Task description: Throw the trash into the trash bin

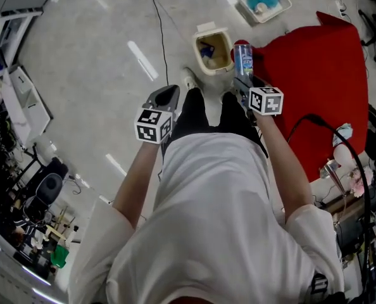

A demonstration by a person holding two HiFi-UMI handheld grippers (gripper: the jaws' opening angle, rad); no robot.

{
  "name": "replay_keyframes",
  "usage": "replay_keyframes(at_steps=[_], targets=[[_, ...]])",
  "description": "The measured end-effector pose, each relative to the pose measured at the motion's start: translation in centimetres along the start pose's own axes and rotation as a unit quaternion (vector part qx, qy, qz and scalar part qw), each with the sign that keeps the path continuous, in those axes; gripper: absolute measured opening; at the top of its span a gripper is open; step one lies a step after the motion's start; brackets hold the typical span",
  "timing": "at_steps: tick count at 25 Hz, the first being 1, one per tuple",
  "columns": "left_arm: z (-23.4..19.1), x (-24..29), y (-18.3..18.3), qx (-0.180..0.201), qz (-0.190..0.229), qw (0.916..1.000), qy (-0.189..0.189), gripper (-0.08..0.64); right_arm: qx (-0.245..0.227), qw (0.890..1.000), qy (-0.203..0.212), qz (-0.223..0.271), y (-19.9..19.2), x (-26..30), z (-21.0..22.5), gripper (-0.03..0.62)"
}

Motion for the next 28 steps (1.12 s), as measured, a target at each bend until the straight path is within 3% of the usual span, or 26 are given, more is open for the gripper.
replay_keyframes(at_steps=[7,18,28], targets=[[-2.3,1.3,-1.0,-0.017,0.004,0.9998,0.009,0.005,0.012,1.000,0.007,-0.027,-1.8,4.4,0.5,0.298],[-6.0,4.2,-2.4,-0.004,-0.008,0.9997,0.021,0.005,0.040,0.997,0.014,-0.066,-5.0,12.8,2.8,0.298],[-8.4,9.8,-3.7,0.025,-0.034,0.9991,0.006,0.004,0.072,0.994,0.004,-0.081,-7.7,20.9,6.1,0.298]])
Point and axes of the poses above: the fingertips, and each gripper's own axes: x forward along the fingers, z to its right, y out of its top, the point moved 7 cm from there along -x, backward along the fingers, and after that the axes turned 5 degrees about -x, right-handed, at the moved point
